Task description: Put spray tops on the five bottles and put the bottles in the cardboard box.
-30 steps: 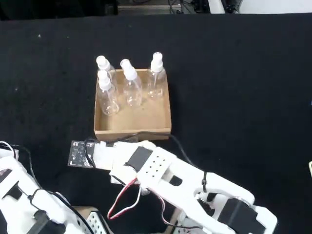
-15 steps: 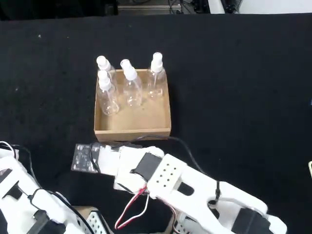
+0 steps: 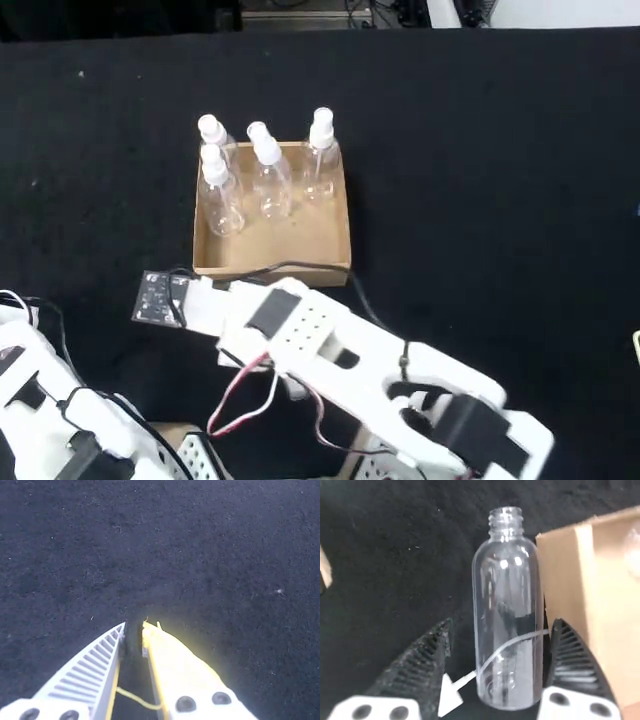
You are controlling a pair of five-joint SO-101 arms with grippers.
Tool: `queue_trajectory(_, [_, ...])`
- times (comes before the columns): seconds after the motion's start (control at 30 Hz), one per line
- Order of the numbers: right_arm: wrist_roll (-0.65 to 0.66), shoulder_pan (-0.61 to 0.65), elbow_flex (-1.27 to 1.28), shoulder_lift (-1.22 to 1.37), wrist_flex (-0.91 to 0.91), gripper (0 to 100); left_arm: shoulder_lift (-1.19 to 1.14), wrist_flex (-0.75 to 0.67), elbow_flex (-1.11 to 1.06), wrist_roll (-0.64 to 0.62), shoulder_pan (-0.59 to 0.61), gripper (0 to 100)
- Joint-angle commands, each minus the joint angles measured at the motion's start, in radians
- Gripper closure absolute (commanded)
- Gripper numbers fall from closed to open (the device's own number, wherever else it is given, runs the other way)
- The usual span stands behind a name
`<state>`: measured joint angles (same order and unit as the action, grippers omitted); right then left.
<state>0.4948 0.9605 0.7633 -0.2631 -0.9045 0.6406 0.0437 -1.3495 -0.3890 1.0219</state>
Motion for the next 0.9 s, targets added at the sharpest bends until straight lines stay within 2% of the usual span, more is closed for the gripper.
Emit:
queue_trajectory(0.0, [0.037,-0.017,-0.091,0.033,0.026,72.3,-0.003,-0.023,0.062,-0.009,0.010,96])
queue_trajectory(0.33, [0.035,-0.017,-0.102,0.166,0.091,72.4,-0.003,-0.023,0.061,-0.009,0.008,96])
queue_trajectory(0.47, [-0.054,-0.015,-0.108,0.170,0.091,72.8,-0.003,-0.023,0.061,-0.009,0.008,96])
queue_trajectory(0.67, [-0.080,-0.017,-0.102,0.168,0.080,86.4,-0.003,-0.023,0.061,-0.009,0.008,96])
queue_trajectory(0.87, [-0.083,-0.017,-0.125,0.022,-0.043,86.4,-0.003,-0.023,0.061,-0.009,0.008,96])
